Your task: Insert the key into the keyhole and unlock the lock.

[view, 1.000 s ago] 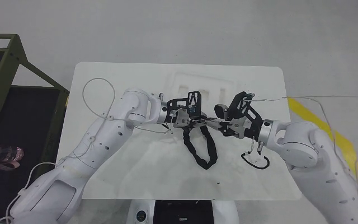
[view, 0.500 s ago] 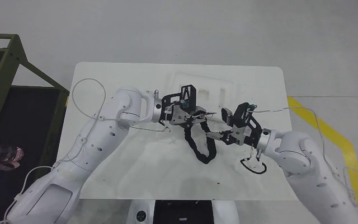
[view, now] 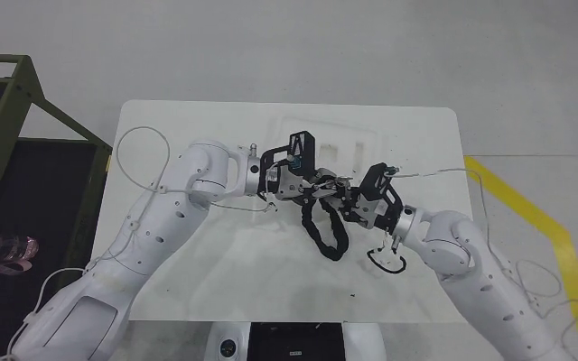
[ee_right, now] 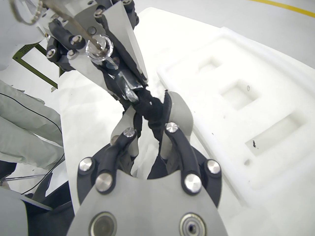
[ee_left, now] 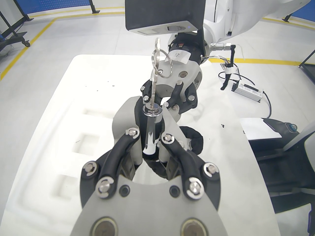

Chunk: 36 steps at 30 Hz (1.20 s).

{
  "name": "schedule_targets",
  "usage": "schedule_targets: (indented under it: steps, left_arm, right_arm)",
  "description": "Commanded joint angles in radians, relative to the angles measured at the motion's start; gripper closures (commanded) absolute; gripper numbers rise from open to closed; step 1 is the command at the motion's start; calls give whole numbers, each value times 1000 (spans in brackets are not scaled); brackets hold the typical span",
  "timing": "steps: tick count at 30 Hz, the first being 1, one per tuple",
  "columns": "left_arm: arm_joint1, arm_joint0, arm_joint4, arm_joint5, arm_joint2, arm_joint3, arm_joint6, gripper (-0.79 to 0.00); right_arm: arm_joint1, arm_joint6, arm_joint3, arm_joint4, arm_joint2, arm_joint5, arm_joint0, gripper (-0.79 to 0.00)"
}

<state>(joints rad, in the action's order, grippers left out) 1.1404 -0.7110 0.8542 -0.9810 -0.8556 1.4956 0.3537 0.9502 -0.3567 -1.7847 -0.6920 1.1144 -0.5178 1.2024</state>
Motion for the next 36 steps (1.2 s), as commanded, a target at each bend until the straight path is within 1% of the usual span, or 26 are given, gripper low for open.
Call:
schedule_targets:
  steps: [1, 5, 13, 19, 21, 22, 23, 24, 27, 36]
  left_arm:
    - [-1, -3, -3, 3, -5, -3, -7, 0]
    - [-5, -14, 8, 15, -27, -4, -17, 0]
    - [-17, -40, 33, 32, -76, 10, -38, 0]
    - [-19, -48, 44, 45, -89, 12, -54, 0]
    - [-21, -53, 52, 51, -101, 14, -57, 0]
    - [-23, -56, 55, 50, -105, 16, -58, 0]
    - [-24, -59, 56, 49, -109, 18, -58, 0]
    - [-25, -62, 58, 48, -112, 19, -57, 0]
    - [-26, -66, 57, 49, -112, 32, -52, 0]
    - [-10, -49, 39, 56, -57, 39, -55, 0]
  right_arm:
    - [2, -5, 9, -9, -3, 4, -5, 0]
    - [0, -21, 17, -26, 17, 21, 7, 0]
    - [-14, -64, -13, -39, 107, 43, 59, 0]
    - [-20, -95, -31, -49, 145, 21, 67, 0]
    - [-20, -81, -31, -12, 154, -7, 71, 0]
    - [-20, -67, -34, 1, 158, -39, 68, -194]
    - [-20, -66, -32, 0, 159, -63, 65, -699]
    - [-20, -62, -34, 5, 157, -80, 62, -785]
    - [-17, -48, -40, 1, 147, -97, 49, -785]
    - [2, -20, -27, -33, 74, -70, 2, -785]
